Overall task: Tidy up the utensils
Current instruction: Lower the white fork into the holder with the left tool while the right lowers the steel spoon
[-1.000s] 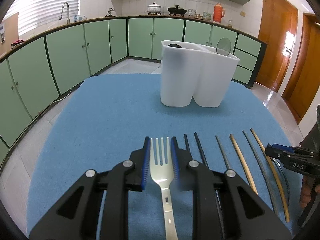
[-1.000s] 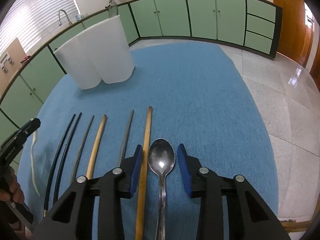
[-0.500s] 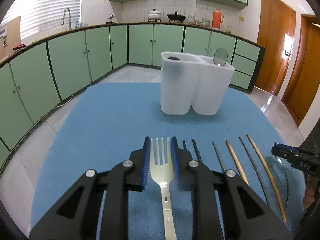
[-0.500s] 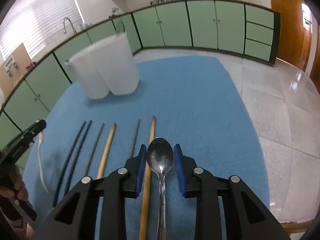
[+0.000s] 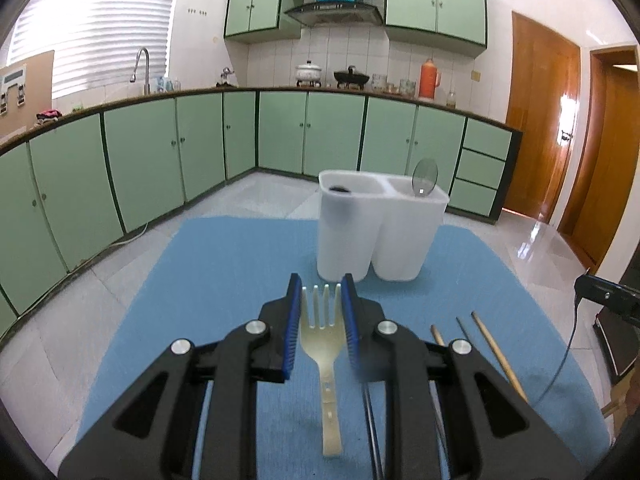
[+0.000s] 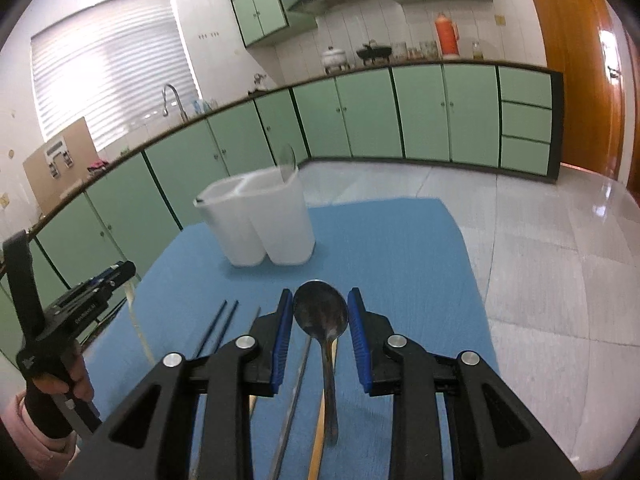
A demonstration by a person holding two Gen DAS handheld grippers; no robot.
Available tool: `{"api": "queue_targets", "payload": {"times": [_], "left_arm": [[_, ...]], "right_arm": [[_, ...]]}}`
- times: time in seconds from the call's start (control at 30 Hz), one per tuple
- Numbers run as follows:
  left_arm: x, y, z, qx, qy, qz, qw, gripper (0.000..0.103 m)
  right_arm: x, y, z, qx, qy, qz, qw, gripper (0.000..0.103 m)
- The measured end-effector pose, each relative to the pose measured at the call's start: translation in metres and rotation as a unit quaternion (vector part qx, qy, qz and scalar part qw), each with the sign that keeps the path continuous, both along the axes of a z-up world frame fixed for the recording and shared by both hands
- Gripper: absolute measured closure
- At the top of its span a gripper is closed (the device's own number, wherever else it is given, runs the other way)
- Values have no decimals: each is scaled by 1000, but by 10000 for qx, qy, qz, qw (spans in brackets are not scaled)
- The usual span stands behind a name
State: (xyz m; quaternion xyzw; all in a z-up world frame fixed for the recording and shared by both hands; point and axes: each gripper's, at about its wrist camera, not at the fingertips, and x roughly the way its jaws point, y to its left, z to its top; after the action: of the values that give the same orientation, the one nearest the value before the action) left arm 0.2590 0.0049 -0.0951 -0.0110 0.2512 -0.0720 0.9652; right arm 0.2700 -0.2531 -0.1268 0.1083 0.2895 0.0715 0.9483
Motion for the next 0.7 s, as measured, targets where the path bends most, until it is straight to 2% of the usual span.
{"api": "queue_targets", "payload": {"times": [0.4, 0.7], "left_arm": [[16, 2, 40, -81, -574, -46, 9983, 84], [45, -3, 82, -195, -1124, -74, 9934, 84]], "right_arm": [[13, -2, 43, -4, -558, 85, 9984, 75], [50, 7, 86, 26, -1047, 333, 9939, 75]]}}
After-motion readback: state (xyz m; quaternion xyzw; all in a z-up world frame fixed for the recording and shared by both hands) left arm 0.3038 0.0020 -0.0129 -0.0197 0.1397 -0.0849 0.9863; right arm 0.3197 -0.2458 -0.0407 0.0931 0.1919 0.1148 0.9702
